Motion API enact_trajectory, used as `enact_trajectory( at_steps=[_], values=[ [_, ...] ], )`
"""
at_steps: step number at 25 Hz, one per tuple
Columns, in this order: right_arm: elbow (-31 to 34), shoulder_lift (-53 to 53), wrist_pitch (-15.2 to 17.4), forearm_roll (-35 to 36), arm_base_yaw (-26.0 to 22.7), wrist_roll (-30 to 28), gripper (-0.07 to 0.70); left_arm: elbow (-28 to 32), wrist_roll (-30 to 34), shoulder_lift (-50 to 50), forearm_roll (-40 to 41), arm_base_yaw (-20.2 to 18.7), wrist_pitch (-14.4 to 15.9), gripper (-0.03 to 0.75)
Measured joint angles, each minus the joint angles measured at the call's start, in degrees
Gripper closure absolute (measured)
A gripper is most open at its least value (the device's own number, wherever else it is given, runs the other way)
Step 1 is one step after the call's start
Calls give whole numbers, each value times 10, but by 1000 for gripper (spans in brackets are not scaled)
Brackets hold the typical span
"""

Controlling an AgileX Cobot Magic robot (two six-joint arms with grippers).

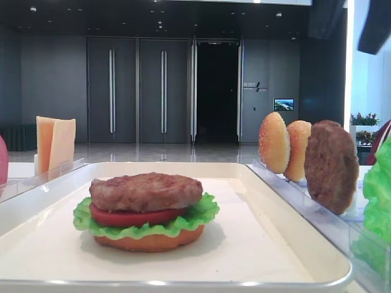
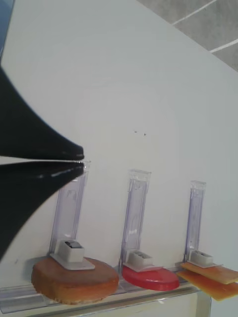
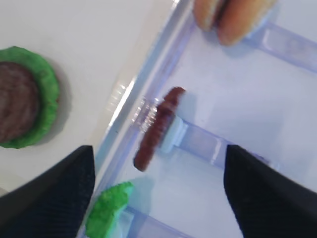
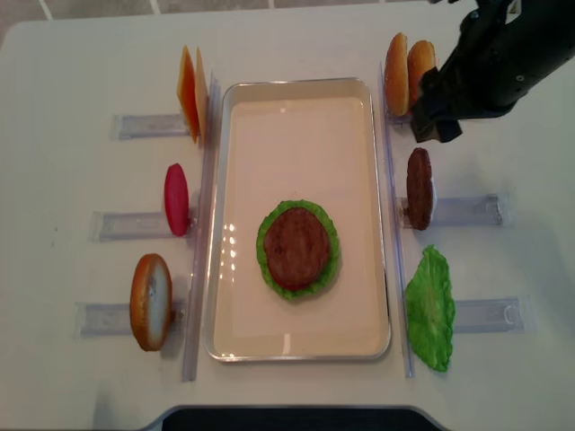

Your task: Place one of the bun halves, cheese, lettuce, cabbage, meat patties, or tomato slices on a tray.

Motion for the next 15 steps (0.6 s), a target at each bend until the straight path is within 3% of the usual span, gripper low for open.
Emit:
enact_trajectory(
  at_steps=[8, 15],
  values=[
    [0, 0, 85, -39, -160, 34, 89, 0, 0, 0, 0, 0, 0, 715],
    [0, 0, 105, -90, -267, 77, 94, 0, 0, 0, 0, 0, 0, 715]
  ],
)
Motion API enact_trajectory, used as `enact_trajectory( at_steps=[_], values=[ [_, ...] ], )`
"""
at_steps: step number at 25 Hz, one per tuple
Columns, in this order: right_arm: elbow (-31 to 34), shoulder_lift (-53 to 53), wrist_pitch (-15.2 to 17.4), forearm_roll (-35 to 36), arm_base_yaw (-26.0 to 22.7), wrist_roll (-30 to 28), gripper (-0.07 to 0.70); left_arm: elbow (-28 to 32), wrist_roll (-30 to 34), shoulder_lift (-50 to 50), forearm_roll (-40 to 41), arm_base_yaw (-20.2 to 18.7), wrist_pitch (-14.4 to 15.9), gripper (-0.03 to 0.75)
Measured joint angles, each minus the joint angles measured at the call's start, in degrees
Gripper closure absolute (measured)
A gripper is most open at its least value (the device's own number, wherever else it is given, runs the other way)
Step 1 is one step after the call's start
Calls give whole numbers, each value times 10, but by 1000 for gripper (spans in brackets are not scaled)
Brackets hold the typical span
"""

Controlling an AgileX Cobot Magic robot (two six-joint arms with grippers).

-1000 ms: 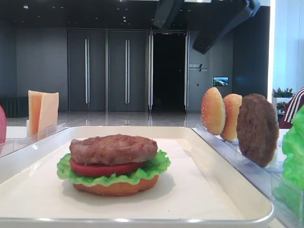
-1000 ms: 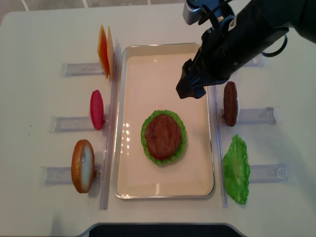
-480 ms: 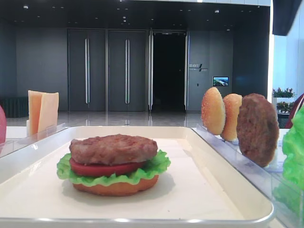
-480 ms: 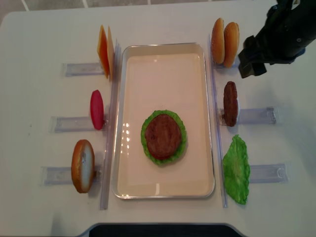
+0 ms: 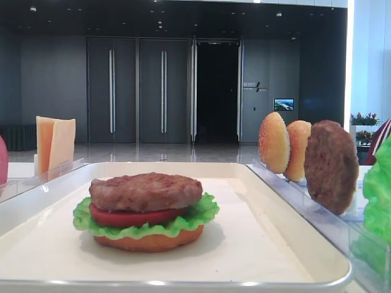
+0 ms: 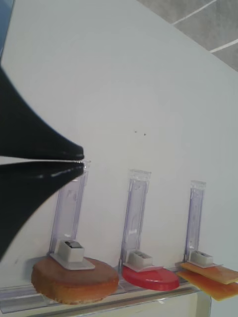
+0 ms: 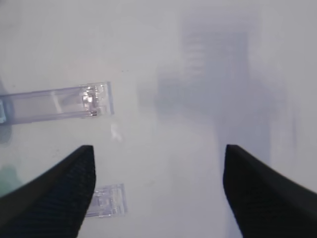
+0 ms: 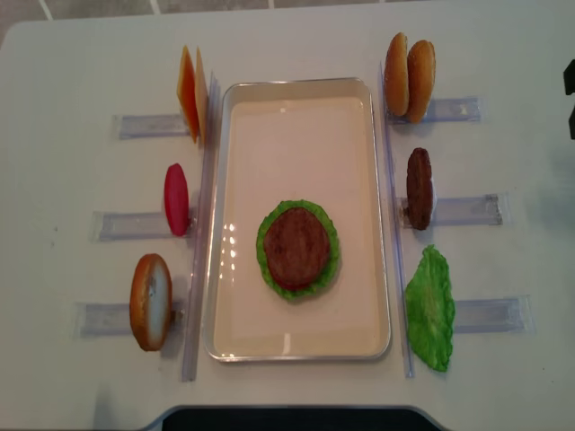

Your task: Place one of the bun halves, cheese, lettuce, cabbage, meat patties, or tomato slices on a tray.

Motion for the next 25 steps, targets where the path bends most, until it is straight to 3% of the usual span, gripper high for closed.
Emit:
enact_trajectory(
  at_steps=[9, 25],
  values=[
    [20, -27, 3, -5, -3, 15, 94, 0, 0, 0, 0, 0, 0, 715],
    [303, -368, -16, 0, 14, 15, 94, 0, 0, 0, 0, 0, 0, 715]
  ],
)
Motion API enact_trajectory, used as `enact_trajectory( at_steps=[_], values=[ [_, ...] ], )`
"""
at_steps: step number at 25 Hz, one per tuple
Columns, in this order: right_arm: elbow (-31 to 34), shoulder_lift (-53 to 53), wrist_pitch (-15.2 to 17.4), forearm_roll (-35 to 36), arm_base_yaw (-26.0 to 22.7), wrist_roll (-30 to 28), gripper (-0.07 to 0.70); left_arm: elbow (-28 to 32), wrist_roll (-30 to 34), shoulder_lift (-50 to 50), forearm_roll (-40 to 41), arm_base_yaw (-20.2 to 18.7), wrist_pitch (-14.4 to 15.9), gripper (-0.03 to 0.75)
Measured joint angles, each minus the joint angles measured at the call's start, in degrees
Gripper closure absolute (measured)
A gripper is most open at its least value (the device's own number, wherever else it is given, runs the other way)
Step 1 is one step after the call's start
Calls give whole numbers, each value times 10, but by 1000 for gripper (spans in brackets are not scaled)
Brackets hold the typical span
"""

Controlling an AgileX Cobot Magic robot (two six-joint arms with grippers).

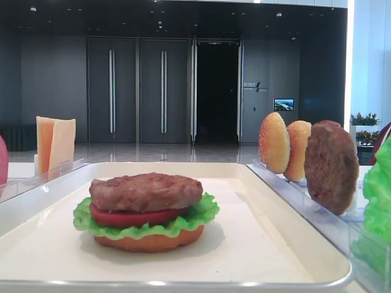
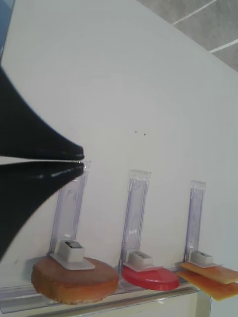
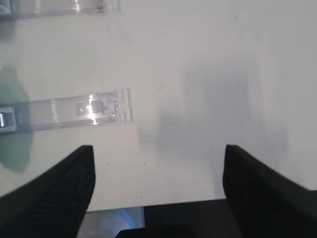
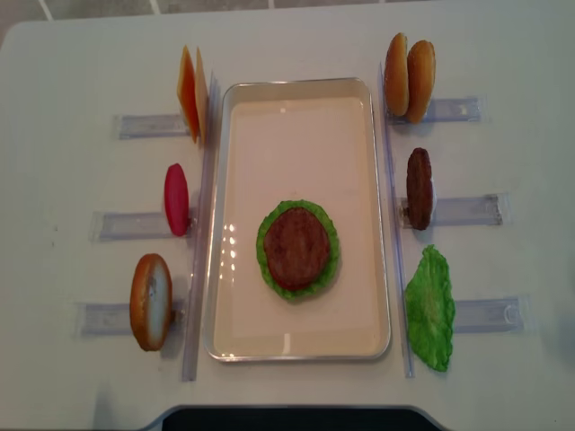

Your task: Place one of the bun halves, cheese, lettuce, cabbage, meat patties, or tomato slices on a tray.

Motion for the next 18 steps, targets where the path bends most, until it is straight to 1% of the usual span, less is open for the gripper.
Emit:
enact_trajectory(
  at_steps=[1, 4, 6, 9, 18],
  values=[
    [15, -41, -6, 0, 0, 0, 94, 0, 0, 0, 0, 0, 0, 715],
    [60, -113, -27, 0, 0, 0, 94, 0, 0, 0, 0, 0, 0, 715],
    [84, -160, -32, 0, 0, 0, 94, 0, 0, 0, 0, 0, 0, 715],
    [107, -218, -32, 0, 0, 0, 94, 0, 0, 0, 0, 0, 0, 715],
    [115, -349, -29, 0, 1, 0, 94, 0, 0, 0, 0, 0, 0, 715]
  ],
)
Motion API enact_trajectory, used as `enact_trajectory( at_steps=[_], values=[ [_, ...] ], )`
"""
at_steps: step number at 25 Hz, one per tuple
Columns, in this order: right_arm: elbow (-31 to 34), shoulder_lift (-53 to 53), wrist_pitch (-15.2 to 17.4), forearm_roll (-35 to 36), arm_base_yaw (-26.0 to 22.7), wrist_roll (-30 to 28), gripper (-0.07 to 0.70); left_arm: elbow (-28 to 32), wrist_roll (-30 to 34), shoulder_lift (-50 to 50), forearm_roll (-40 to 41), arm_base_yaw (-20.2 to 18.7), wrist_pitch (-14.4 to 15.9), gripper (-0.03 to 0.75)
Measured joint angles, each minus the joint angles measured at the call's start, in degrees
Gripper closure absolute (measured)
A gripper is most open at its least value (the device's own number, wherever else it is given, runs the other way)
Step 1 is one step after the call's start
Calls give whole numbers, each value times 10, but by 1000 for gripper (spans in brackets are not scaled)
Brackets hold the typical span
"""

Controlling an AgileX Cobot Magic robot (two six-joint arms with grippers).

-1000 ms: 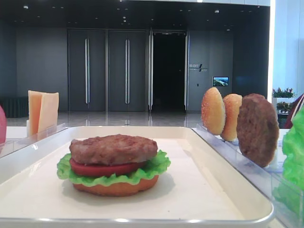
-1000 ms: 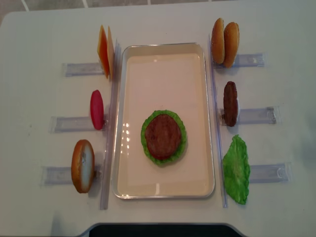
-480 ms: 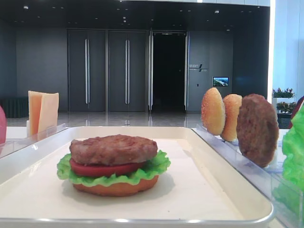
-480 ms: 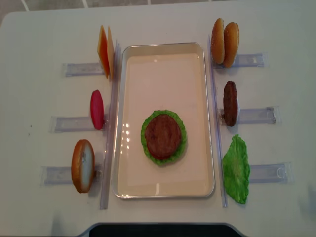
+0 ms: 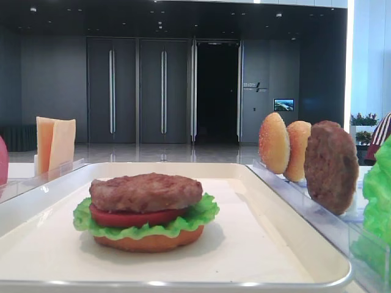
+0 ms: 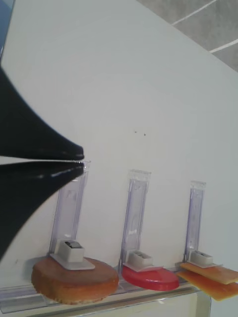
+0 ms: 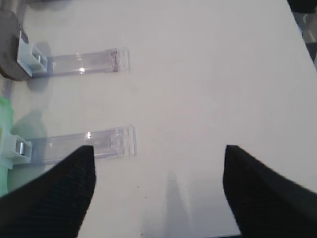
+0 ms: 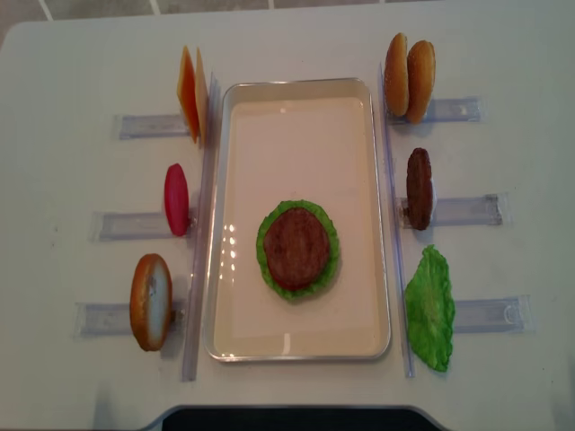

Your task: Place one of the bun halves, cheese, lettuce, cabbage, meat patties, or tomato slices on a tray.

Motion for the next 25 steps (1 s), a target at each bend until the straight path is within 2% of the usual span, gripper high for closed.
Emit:
enact_trajectory(
  at_steps=[9, 25],
  values=[
    [0, -130, 1, -3, 0, 12, 111, 0, 0, 0, 0, 0, 0, 715],
    [1, -133, 1, -7, 1, 13, 125, 0, 0, 0, 0, 0, 0, 715]
  ],
)
